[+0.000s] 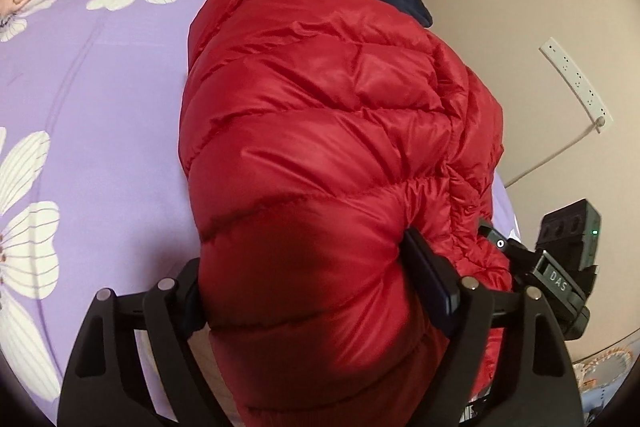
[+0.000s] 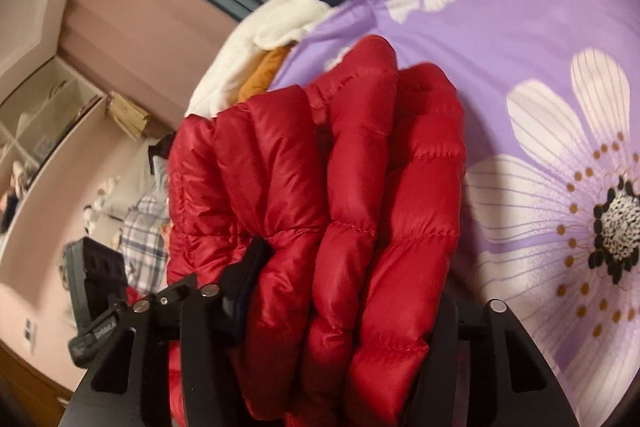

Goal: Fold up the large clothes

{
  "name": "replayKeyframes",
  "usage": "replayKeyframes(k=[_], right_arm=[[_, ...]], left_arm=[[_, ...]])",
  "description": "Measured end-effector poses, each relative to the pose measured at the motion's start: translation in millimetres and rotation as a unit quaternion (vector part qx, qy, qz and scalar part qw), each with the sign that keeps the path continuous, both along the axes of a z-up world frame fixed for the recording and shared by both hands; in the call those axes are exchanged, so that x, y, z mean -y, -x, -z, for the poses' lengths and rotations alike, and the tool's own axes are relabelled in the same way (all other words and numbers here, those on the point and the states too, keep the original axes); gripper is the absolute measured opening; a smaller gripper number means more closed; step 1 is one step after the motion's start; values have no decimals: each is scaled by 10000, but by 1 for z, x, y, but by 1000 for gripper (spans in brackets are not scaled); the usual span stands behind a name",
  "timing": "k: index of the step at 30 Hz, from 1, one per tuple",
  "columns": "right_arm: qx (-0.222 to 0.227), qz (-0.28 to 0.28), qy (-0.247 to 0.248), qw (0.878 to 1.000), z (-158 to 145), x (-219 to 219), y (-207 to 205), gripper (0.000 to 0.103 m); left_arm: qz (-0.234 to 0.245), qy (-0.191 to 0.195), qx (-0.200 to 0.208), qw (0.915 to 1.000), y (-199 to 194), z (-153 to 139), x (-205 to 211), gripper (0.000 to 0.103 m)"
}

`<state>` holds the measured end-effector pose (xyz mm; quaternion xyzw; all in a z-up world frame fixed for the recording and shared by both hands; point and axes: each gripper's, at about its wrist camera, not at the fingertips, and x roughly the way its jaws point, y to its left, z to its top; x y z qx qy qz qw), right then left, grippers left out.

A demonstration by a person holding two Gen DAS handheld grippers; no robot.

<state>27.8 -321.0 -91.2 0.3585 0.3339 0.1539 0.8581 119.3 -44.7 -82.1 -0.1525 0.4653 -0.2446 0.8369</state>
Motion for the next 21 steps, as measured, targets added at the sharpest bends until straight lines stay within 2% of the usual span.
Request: replayKeyframes(k=[10, 21], right_arm=[[428, -243, 118, 9987, -23, -30, -5, 53], [675, -548, 188, 9960, -26, -40, -13, 53]], left_arm=[[-183, -17, 214, 9996, 18, -14, -21, 84], [-475, 124, 369, 9981, 26, -17, -33, 84]])
